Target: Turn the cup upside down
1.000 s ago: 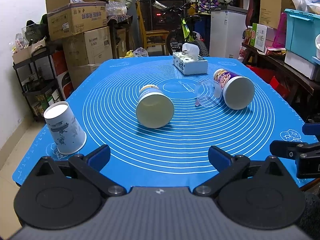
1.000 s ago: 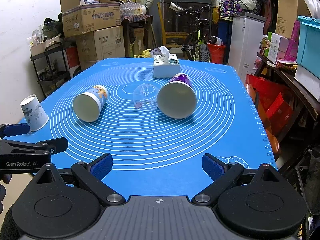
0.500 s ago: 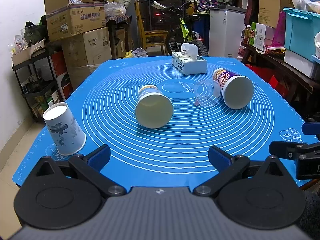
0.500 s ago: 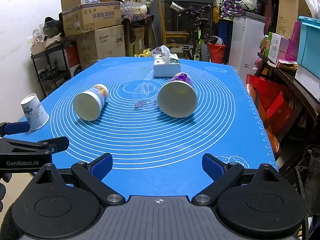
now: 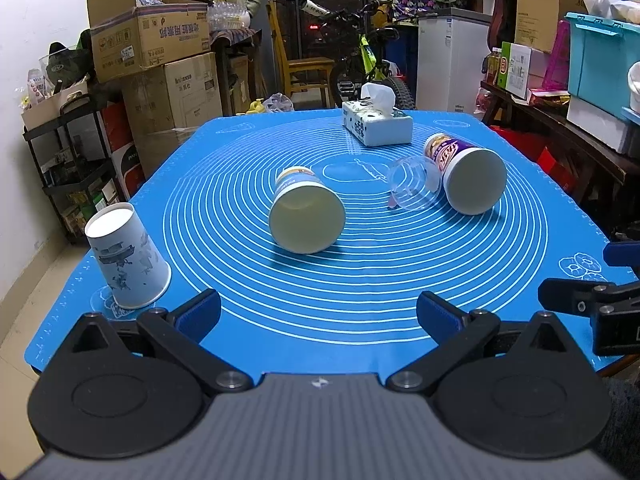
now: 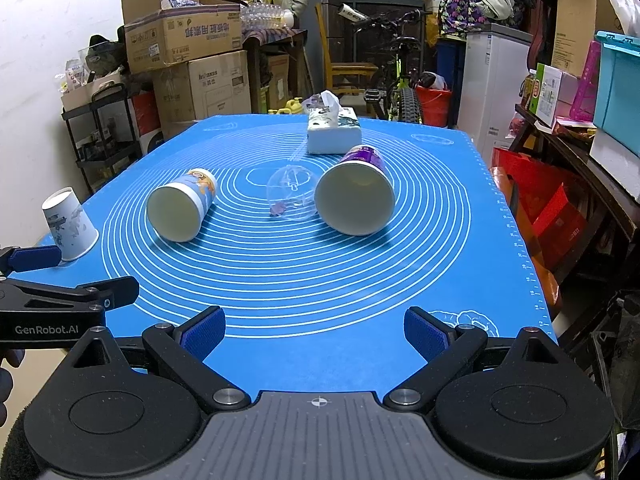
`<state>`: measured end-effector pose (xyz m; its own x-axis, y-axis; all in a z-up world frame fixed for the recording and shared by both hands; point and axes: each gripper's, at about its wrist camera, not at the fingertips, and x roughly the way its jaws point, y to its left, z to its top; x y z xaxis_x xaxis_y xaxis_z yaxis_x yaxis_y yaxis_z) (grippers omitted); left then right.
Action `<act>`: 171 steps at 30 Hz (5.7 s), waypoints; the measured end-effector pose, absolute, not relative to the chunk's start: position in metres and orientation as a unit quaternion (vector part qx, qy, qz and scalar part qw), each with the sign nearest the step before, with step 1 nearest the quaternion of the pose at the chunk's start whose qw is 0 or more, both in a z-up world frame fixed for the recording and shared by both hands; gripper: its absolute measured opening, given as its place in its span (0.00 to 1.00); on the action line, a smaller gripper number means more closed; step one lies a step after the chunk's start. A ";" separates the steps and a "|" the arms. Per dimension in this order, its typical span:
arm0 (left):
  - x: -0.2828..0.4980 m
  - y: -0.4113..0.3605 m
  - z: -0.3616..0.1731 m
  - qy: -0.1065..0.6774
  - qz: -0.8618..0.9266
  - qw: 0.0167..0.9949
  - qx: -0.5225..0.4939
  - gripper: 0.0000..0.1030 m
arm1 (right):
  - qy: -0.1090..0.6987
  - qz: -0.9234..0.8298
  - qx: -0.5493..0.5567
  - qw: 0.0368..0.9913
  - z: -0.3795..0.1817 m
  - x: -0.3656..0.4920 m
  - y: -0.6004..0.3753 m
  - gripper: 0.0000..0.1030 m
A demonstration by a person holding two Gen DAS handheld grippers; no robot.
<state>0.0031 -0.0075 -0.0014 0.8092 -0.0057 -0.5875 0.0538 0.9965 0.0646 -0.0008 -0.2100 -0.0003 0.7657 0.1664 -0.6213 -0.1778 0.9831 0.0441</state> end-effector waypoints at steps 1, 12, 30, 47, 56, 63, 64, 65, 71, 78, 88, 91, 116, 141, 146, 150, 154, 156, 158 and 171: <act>0.003 -0.007 -0.001 0.308 -0.016 0.950 0.039 1.00 | 0.330 0.092 -0.009 0.940 0.000 -0.001 -0.210 0.93; 0.003 -0.007 -0.002 0.308 -0.016 0.950 0.039 1.00 | 0.330 0.091 -0.007 0.940 0.000 -0.002 -0.210 0.93; 0.083 -0.007 0.001 0.308 0.020 0.951 0.031 1.00 | 0.316 0.073 0.018 0.946 0.004 0.048 -0.223 0.93; 0.181 0.002 -0.028 0.411 0.048 0.910 0.028 0.69 | 0.324 0.055 0.038 0.944 -0.009 0.075 -0.237 0.93; 0.147 -0.001 -0.007 0.409 0.008 0.912 0.015 0.61 | 0.320 0.055 0.033 0.945 -0.006 0.070 -0.239 0.93; 0.087 -0.042 0.018 0.378 -0.051 0.924 0.029 0.61 | 0.319 0.043 0.031 0.946 -0.003 0.054 -0.247 0.93; 0.085 -0.048 0.017 0.378 -0.055 0.924 0.028 0.61 | 0.319 0.041 0.030 0.946 -0.003 0.052 -0.248 0.93; 0.080 -0.054 0.015 0.380 -0.061 0.923 0.027 0.61 | 0.320 0.038 0.030 0.946 -0.004 0.050 -0.250 0.93; 0.067 -0.082 -0.004 0.395 -0.070 0.915 0.036 0.61 | 0.332 0.027 0.028 0.943 -0.009 0.043 -0.260 0.93; 0.068 -0.087 -0.020 0.413 -0.064 0.908 0.043 0.63 | 0.338 0.022 0.031 0.941 -0.011 0.041 -0.267 0.93; 0.063 -0.083 -0.018 0.402 -0.060 0.913 0.034 0.82 | 0.337 0.025 0.031 0.941 -0.010 0.039 -0.267 0.93; 0.063 -0.082 -0.017 0.403 -0.059 0.913 0.033 0.83 | 0.336 0.026 0.029 0.941 -0.010 0.038 -0.266 0.93; 0.055 0.006 0.025 0.355 0.025 0.934 0.030 0.97 | 0.422 0.146 0.027 0.895 0.035 0.092 -0.194 0.93; 0.056 0.055 -0.006 0.355 0.032 0.934 0.005 0.97 | 0.413 0.135 -0.022 0.900 0.001 0.119 -0.138 0.64; 0.054 0.053 -0.004 0.344 0.033 0.938 -0.002 0.97 | 0.217 0.068 -0.080 0.970 -0.010 0.082 -0.143 0.64; 0.051 0.049 -0.005 0.340 0.028 0.940 -0.004 0.97 | 0.161 0.048 -0.092 0.981 -0.023 0.066 -0.149 0.64; 0.049 0.044 -0.007 0.338 0.024 0.941 0.006 0.97 | 0.194 0.049 -0.085 0.976 -0.037 0.066 -0.149 0.64; 0.048 0.041 -0.007 0.337 0.019 0.941 0.008 0.97 | 0.195 0.051 -0.077 0.976 -0.040 0.060 -0.153 0.64; 0.046 0.039 -0.008 0.336 0.017 0.942 0.007 0.97 | 0.200 0.054 -0.081 0.975 -0.043 0.063 -0.154 0.63; 0.039 0.032 -0.009 0.342 0.005 0.940 -0.002 0.97 | 0.266 0.069 -0.080 0.958 -0.037 0.041 -0.160 0.62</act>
